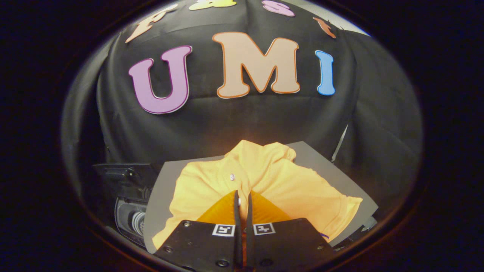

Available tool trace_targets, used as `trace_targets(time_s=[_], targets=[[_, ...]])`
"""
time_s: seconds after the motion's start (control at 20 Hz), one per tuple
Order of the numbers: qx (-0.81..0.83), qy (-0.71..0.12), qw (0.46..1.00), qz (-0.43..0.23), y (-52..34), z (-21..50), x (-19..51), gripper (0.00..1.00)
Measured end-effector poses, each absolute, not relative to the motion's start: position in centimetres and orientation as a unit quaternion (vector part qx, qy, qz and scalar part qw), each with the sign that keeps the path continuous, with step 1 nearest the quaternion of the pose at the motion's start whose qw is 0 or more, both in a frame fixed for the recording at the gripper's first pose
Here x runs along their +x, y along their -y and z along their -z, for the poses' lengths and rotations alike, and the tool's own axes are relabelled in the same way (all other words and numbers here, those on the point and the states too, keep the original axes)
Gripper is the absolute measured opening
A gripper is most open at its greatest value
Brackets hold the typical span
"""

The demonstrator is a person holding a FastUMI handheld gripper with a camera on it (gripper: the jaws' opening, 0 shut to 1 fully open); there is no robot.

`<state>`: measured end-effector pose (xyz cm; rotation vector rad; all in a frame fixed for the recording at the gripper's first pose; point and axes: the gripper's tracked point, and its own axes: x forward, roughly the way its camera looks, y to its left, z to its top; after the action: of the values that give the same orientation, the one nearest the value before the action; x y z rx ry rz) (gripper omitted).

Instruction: Put the clothes into the washing machine and then close the washing machine lid.

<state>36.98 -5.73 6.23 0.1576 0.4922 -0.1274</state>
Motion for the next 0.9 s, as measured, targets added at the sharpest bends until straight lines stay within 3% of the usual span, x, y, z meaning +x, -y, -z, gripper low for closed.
trace_targets(time_s=[0.5,0.9], targets=[[0.089,-0.154,0.984,-0.005,-4.4,-16.3,32.9,0.04],[0.130,-0.158,0.975,-0.084,-18.2,-16.1,32.9,0.03]])
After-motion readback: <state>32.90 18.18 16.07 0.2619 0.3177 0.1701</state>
